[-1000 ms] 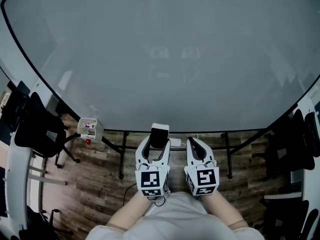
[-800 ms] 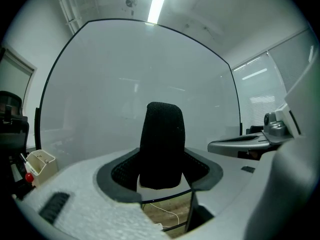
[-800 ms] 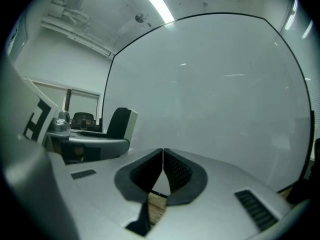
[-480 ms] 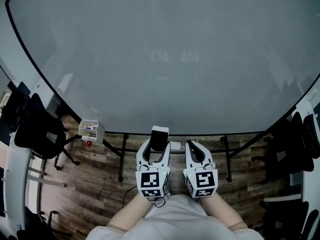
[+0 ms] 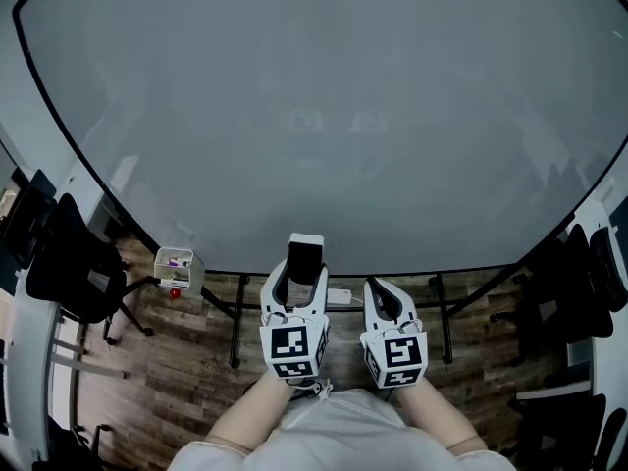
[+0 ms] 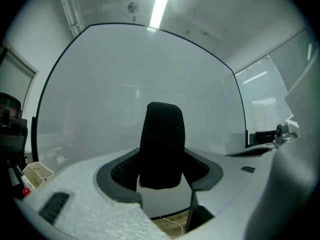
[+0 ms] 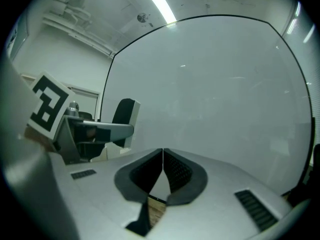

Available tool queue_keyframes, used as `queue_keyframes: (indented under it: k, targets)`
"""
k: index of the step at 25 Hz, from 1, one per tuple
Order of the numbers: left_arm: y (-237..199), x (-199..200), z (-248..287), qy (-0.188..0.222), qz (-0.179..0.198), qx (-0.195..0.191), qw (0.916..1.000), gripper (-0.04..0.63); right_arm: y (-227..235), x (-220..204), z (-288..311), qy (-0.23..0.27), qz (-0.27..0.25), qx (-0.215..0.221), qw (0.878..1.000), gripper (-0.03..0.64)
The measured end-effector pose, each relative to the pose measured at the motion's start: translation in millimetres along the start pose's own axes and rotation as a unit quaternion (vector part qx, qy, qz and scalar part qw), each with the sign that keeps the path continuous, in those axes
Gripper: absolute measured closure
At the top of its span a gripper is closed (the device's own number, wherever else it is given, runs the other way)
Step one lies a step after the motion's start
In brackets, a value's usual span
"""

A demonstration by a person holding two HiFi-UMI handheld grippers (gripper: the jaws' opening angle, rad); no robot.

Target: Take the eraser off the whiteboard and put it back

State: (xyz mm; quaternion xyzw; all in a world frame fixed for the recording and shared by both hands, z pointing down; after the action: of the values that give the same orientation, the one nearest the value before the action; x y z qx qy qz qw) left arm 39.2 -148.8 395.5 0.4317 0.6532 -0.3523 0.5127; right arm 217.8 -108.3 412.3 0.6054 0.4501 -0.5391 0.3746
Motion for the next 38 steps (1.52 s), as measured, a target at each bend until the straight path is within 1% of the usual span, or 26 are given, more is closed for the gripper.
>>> queue_keyframes:
  k: [6, 12, 14, 18, 23, 27, 33, 38]
  targets:
    - [-12.9, 31.0, 29.6, 0.033, 0.010, 0.005, 0.9994, 0.345, 2.4, 4.2, 11.5, 0.004, -0.007, -0.009, 1.000, 0.589]
    - [-24.4, 47.1, 56.8, 0.050, 0.028, 0.017, 0.9982, 0.344, 2.1, 1.8, 23.9, 0.003, -0.006, -0.007, 1.000, 0.589]
    - [-28.1, 48.0, 63.3, 0.052, 0.031, 0.022, 0.9979, 0.344, 2.3, 1.1, 28.0, 0.003, -0.004, -0.008, 1.000, 0.589]
    - [-35.1, 43.9, 73.6, 0.048, 0.022, 0.030, 0.9982, 0.344, 4.7, -0.3, 37.3, 0.004, -0.004, -0.011, 1.000, 0.589]
    - [-38.9, 38.7, 80.7, 0.043, 0.020, 0.024, 0.9986, 0.344, 5.3, -4.3, 46.6, -0.002, -0.005, -0.013, 1.000, 0.589]
    - [-39.5, 36.5, 82.6, 0.050, 0.021, 0.018, 0.9984, 0.344, 4.1, -6.8, 50.8, -0.005, -0.004, -0.012, 1.000, 0.589]
    - [-40.2, 37.9, 82.5, 0.059, 0.022, 0.022, 0.9978, 0.344, 5.4, -10.9, 50.3, -0.012, -0.004, -0.012, 1.000, 0.589]
    - [-39.1, 37.9, 82.7, 0.047, 0.030, 0.014, 0.9984, 0.344, 6.6, -11.2, 45.9, -0.014, -0.001, -0.014, 1.000, 0.589]
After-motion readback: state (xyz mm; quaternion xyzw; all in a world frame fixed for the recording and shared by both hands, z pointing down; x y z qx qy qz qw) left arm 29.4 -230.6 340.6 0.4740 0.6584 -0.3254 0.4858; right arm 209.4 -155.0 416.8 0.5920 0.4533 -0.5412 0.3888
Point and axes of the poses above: the fingertips, and each gripper's own axes: z forward along the fingers, y to its right, x out of its top, the point moved 9 cm from there along -z, backward along the fingers, and after that the axes turned 15 degrees about y, right-handed, at the moved point
